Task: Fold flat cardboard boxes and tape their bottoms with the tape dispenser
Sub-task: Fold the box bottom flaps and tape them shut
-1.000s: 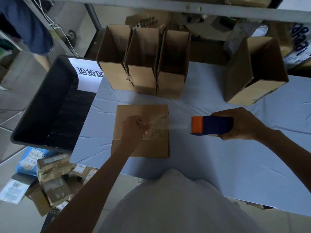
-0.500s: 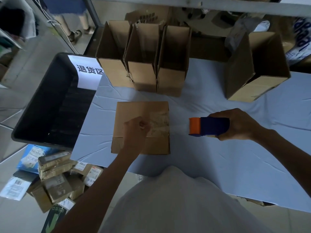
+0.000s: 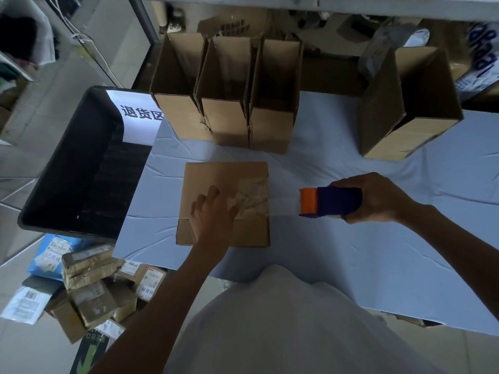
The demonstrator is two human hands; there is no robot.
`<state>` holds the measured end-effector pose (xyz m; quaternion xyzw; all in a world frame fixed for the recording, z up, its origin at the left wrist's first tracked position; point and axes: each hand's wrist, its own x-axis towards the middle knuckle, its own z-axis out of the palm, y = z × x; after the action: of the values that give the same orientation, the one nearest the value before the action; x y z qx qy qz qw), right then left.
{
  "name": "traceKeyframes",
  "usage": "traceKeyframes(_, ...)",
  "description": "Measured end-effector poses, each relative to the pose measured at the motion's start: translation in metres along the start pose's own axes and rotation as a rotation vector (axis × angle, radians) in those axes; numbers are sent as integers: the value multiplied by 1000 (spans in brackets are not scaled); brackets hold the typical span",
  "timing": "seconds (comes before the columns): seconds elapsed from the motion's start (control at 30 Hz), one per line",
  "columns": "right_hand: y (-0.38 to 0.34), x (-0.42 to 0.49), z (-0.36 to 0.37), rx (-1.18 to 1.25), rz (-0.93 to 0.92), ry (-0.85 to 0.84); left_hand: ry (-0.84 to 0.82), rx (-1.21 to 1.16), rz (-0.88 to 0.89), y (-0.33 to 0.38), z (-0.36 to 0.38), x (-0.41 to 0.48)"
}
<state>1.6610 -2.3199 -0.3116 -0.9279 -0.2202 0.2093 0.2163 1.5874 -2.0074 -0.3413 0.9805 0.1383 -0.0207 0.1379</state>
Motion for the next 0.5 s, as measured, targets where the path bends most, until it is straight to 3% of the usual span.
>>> traceKeyframes(0.13, 1, 1, 2, -26, 11, -2, -91, -52, -61, -7, 0, 8)
traceKeyframes(0.23, 0, 3, 2, -35, 6, -30, 69, -145, 217, 1, 1, 12)
traceKeyframes(0.3, -2, 5, 2, -65, 3, -29, 7, -264, 372, 11, 7, 12)
traceKeyframes(0.37, -3, 6, 3, -93, -10, -32, -127, -392, 415, 20, 15, 10)
traceKeyframes(0.5, -8, 10, 5, -140, -35, -47, -150, -478, 416, 21, 33, 12)
